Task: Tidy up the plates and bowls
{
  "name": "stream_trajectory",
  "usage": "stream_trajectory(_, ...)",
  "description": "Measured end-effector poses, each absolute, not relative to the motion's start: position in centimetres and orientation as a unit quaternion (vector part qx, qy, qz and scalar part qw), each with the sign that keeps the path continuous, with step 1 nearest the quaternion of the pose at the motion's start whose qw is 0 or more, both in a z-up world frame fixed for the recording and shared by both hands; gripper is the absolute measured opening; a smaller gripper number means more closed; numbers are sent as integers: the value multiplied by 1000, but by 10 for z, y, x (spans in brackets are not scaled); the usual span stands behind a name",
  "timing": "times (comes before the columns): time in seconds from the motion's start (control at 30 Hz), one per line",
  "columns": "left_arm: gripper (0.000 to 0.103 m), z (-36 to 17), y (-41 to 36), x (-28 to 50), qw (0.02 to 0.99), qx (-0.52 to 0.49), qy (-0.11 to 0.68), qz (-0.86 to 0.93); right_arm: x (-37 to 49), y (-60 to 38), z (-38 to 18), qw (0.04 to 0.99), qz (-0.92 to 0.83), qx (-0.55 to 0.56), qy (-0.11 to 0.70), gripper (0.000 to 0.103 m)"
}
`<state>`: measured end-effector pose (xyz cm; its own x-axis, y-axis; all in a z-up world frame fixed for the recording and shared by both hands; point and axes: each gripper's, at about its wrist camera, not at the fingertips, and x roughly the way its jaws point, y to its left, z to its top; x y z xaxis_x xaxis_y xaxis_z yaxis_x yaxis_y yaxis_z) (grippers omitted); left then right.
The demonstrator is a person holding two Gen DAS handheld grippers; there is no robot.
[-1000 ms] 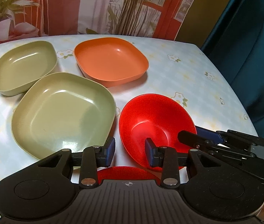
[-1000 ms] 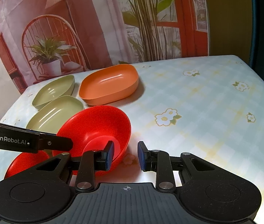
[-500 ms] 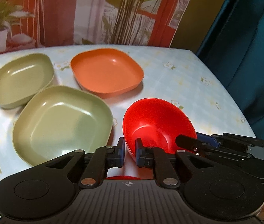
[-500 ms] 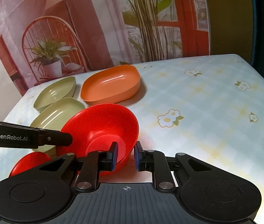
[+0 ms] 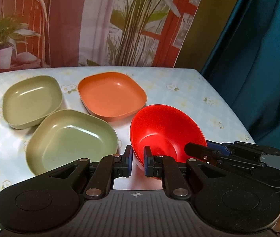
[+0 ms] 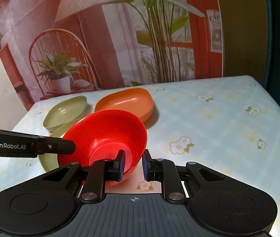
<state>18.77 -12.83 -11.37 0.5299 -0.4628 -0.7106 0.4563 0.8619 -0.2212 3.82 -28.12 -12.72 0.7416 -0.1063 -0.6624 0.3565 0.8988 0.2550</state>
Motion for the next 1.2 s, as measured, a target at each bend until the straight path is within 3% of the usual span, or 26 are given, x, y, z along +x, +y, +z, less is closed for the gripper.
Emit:
stream_trajectory(0.67,13,-88,-79,151,890,-23,384,-244,42,-229,-91,926,-95,155,330,18)
stream_trajectory(1.2,13,-98,-47,122,890,-39,392,-229,35,-188,-86,923,-69,143,352,18)
